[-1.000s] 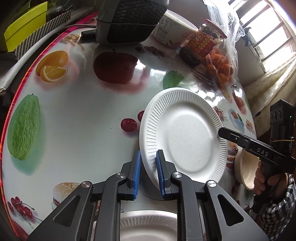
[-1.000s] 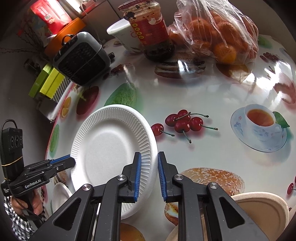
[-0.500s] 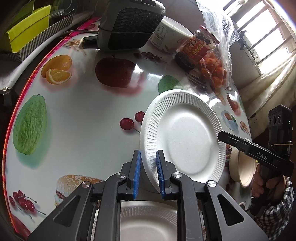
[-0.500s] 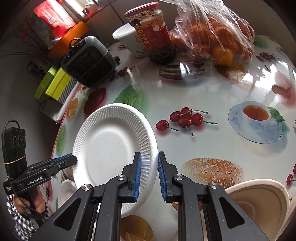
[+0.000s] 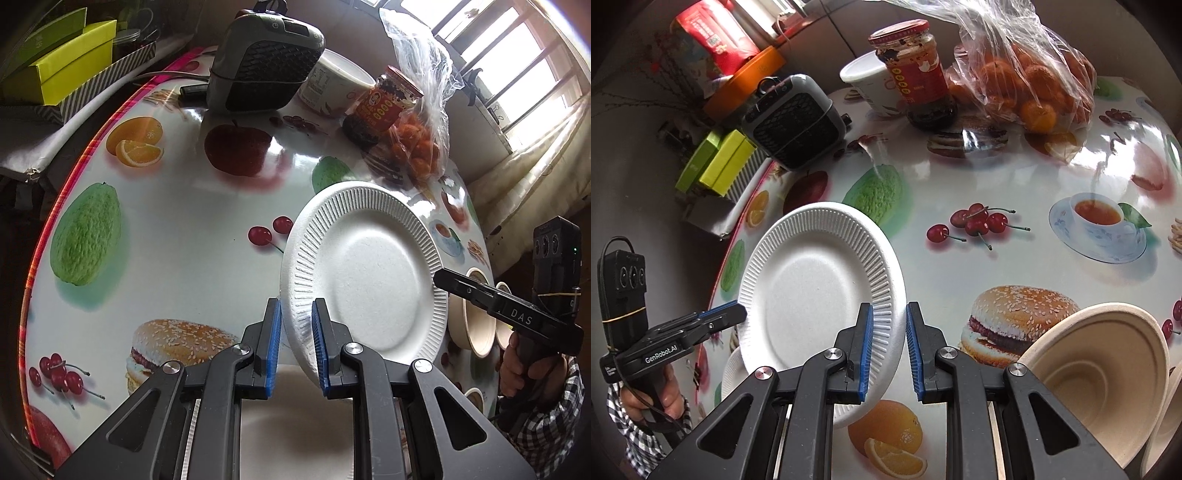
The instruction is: Organize plates and bowls
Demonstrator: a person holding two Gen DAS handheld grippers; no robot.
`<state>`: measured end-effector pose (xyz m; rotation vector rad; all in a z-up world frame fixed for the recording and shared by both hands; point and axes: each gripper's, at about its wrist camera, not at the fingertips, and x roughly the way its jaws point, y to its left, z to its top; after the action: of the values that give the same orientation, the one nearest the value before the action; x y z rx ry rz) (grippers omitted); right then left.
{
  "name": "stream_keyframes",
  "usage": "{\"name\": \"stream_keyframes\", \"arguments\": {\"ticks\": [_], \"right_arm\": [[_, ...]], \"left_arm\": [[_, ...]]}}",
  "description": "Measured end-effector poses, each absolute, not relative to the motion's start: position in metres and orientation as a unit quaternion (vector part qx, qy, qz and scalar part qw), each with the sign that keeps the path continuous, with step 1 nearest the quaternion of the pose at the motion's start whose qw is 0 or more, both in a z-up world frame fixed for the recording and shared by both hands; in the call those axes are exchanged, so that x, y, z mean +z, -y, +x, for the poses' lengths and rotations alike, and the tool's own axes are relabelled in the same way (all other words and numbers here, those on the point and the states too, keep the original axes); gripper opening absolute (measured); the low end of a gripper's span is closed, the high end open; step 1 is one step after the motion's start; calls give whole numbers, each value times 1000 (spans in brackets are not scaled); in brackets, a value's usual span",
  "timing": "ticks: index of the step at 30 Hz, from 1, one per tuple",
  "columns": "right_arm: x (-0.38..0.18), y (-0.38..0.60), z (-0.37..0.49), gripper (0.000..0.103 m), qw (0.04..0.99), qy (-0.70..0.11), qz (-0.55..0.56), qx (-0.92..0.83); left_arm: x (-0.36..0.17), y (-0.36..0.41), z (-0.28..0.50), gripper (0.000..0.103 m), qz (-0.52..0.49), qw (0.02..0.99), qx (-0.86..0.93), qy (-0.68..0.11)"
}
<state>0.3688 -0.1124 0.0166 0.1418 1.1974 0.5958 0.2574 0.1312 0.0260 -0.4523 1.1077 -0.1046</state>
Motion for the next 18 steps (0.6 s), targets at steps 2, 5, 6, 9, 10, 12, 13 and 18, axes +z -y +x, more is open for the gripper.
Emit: {"name": "stream_keyframes", "arguments": {"ticks": [2, 5, 6, 9, 10, 12, 13, 18], "right_arm": [[19, 111, 365, 17, 783, -553, 65, 277], [23, 108, 357, 17, 785, -550, 63, 279], [25, 107, 355, 17, 785, -549, 62, 280], [30, 105, 347, 17, 785, -546, 59, 285], [31, 104, 344, 17, 785, -546, 58, 286], [32, 102, 338, 17, 784, -546, 54, 289], [33, 100, 335, 17, 784, -546, 53, 290], [35, 94, 322, 17, 782, -546, 50, 297]], "left_arm": [[28, -133, 253, 18, -215, 826, -49, -519], [31, -136, 246, 18, -216, 827, -50, -516], [31, -137, 243, 18, -216, 828, -50, -515], [33, -140, 235, 18, -217, 828, -48, -514], [33, -141, 232, 18, -218, 829, -48, -513], [35, -143, 226, 18, -220, 829, -48, -512], [35, -145, 223, 18, -221, 829, -47, -511], [36, -151, 210, 18, -223, 830, -43, -508]]}}
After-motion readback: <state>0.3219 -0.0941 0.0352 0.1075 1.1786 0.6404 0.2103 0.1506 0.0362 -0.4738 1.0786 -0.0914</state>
